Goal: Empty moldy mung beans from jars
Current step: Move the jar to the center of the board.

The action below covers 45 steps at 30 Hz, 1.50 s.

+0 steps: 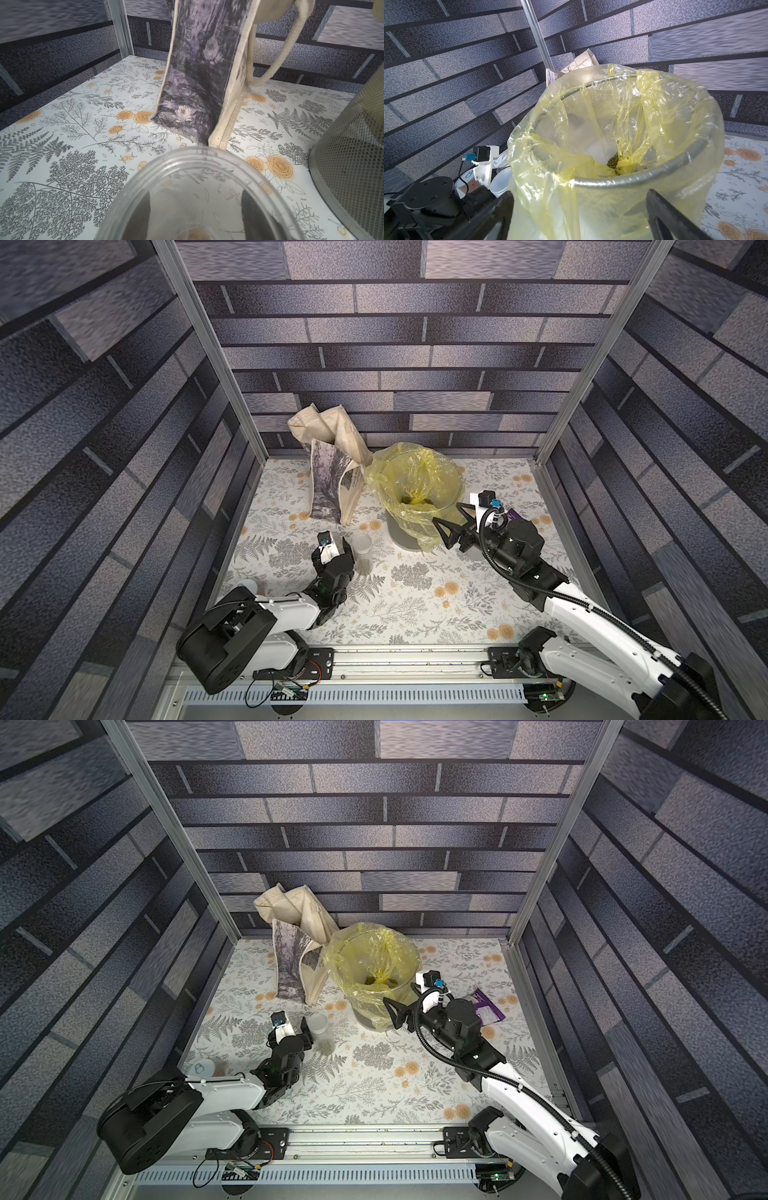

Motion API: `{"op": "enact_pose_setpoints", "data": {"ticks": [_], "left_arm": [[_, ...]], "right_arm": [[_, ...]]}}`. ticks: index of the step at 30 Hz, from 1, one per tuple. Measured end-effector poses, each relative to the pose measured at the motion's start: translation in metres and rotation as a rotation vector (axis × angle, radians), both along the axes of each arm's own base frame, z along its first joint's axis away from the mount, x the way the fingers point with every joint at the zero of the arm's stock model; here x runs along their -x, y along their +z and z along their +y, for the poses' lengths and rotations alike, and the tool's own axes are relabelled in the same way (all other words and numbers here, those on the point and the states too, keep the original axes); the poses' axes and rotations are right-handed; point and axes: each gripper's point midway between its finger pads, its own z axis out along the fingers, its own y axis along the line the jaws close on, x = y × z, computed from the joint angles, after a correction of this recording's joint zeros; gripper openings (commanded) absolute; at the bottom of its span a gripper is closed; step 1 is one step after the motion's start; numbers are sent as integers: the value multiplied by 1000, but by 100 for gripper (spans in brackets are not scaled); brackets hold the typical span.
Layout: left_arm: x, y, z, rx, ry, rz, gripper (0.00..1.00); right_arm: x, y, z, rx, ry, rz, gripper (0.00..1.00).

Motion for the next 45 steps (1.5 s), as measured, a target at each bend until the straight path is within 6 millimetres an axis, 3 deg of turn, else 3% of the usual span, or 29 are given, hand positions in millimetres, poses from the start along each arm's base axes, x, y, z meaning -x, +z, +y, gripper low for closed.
{"op": "enact_pose_setpoints", "data": {"ticks": [19, 41, 45], "left_arm": [[-20, 4, -45, 5, -132, 10, 64], [-26, 7, -74, -52, -222, 41, 65], [-28, -3, -77, -60, -234, 64, 66]], "right_arm": [[-5, -8, 1, 15, -11, 21, 100], [-5, -9, 0, 22, -17, 15, 100], [-5, -9, 0, 25, -17, 12, 100]]}}
